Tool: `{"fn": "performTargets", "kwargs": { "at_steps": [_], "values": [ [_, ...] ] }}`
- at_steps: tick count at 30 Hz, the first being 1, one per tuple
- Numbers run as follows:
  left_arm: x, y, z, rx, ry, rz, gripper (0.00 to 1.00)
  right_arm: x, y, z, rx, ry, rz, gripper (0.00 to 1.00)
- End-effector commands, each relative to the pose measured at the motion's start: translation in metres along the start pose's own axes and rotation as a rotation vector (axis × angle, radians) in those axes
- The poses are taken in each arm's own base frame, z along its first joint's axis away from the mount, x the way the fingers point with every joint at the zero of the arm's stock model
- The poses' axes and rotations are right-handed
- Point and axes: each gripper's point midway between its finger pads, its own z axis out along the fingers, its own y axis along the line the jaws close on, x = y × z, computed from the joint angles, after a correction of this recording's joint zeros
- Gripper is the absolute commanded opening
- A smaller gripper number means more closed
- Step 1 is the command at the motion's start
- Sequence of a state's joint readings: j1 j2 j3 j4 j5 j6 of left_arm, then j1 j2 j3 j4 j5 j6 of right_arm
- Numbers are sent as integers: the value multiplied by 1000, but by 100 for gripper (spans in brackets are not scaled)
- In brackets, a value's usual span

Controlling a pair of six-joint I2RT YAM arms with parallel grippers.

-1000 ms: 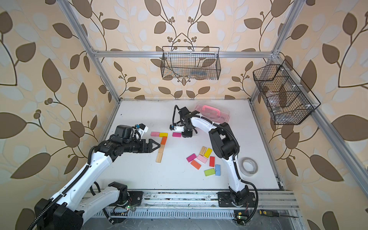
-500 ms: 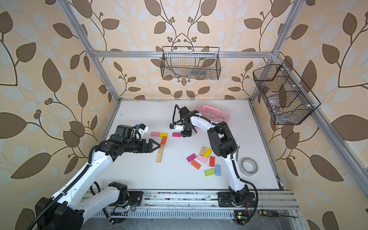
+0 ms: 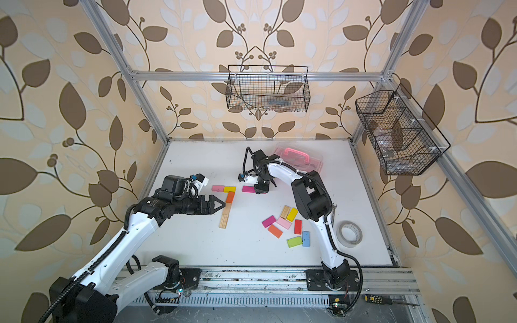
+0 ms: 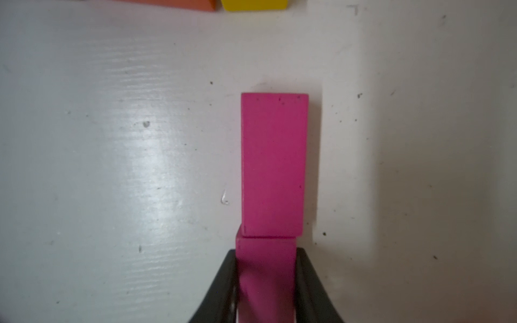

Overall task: Assemble the number 7 with building blocks
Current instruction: Assemble the building block at the center of the board.

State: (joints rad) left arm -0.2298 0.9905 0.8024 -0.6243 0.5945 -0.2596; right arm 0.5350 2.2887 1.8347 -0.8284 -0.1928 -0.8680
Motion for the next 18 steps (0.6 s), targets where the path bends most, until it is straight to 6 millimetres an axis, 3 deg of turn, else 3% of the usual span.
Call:
{"fn": "performTargets", "kwargs": {
  "at_steps": [1, 12, 18],
  "values": [
    [-4, -8, -2, 31, -11, 44, 99, 7, 12, 14, -71, 22, 5, 25],
    [-4, -9, -2, 31, -11, 45, 99, 11, 6, 17, -38, 44, 17, 41],
    [-4, -9, -2, 31, -11, 45, 99, 0, -4, 2, 17, -21, 43, 52]
  ]
}}
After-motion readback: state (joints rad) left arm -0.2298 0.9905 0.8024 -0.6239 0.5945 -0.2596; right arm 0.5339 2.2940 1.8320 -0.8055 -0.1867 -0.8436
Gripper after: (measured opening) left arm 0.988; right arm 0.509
